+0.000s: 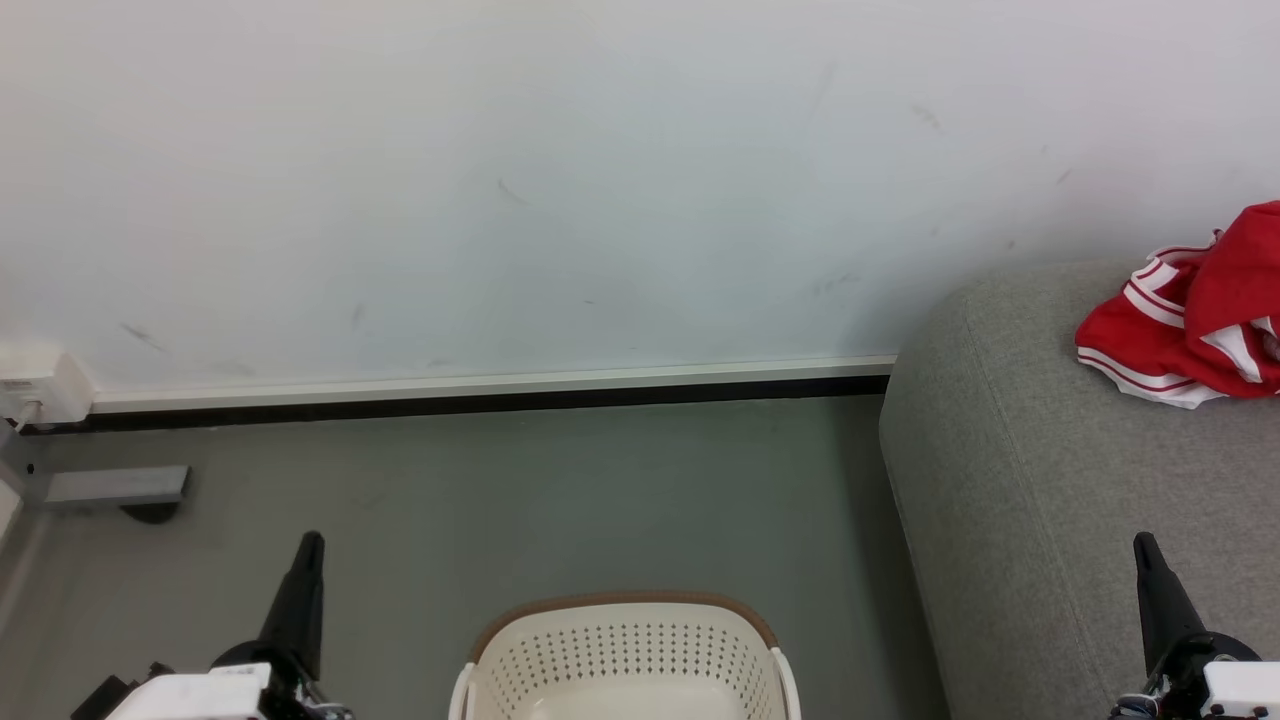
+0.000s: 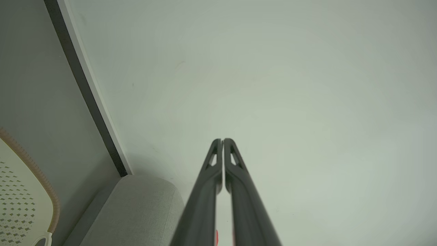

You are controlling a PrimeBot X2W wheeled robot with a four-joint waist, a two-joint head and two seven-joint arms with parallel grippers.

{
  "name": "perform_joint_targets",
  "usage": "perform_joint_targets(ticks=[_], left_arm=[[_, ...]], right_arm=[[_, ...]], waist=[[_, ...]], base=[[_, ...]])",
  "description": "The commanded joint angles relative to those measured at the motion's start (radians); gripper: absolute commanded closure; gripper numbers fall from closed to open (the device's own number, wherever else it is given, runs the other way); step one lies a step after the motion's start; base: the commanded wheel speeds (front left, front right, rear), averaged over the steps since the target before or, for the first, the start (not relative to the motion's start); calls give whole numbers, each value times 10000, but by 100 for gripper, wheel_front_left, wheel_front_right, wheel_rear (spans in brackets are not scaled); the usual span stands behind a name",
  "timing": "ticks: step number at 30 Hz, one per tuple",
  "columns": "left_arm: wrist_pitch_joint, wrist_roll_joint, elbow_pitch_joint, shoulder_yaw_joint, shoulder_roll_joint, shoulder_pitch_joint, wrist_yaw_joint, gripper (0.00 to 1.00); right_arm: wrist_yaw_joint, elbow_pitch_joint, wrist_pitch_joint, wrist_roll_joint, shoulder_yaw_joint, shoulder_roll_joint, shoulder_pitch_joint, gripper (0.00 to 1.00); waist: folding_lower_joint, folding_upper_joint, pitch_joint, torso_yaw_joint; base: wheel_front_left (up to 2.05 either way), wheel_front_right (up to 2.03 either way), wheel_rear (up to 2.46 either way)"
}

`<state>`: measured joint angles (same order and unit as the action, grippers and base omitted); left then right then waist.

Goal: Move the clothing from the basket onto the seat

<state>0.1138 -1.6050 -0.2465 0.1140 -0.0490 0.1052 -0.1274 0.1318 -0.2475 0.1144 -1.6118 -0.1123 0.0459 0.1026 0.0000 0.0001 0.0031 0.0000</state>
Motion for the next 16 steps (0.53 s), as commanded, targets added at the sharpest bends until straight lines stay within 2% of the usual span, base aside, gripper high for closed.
perform_joint_targets(ticks=[1,16], left_arm=[[42,-144,39,22,-20,78,-67,100],[42,-145,40,22,-20,78,-67,100]], right_arm=[[-21,56,29,-22,-39,81,131,100],[-21,56,29,-23,-39,79,131,100]], waist=[[0,-1,0,0],[0,-1,0,0]], base=[[0,0,0],[0,0,0]])
